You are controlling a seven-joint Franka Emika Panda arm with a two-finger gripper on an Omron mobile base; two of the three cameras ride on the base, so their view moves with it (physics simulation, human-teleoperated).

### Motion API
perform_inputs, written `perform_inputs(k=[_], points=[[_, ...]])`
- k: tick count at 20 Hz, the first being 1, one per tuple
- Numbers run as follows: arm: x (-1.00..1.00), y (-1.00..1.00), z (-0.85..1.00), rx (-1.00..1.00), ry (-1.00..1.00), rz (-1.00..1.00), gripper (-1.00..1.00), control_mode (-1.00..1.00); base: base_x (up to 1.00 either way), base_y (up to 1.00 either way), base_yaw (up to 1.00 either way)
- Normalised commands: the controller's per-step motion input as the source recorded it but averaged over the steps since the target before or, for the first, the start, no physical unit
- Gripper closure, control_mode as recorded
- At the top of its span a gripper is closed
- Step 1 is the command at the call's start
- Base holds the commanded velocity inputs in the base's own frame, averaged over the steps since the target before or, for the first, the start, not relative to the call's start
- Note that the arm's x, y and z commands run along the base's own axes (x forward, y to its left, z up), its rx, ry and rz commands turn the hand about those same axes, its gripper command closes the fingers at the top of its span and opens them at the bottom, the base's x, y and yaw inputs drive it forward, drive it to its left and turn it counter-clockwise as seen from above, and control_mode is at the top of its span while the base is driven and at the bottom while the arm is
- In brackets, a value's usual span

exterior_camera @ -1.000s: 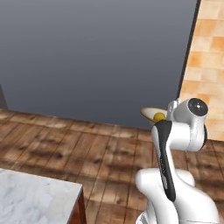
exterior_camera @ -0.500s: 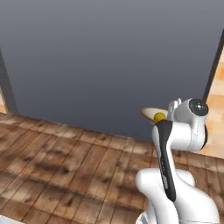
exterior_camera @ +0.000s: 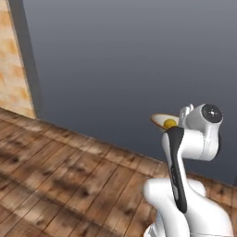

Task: Pick the chicken drumstick and lemon from their plates and place them in the bowl. Then put the bowl in the fridge.

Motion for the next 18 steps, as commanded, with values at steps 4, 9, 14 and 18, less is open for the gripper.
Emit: perform_inputs(k=[4,9,14,18], points=[[0.00,0.00,0.00,0.00,0.00,0.00,1.00,1.00,0.80,0.00,0.43],[0.00,0.00,0.00,0.00,0.00,0.00,1.00,1.00,0.84,0.00,0.40],[0.00,0.00,0.00,0.00,0.00,0.00,1.00,1.00,0.85,0.00,0.39],[0.00,0.00,0.00,0.00,0.00,0.00,1.00,1.00,0.85,0.00,0.39]])
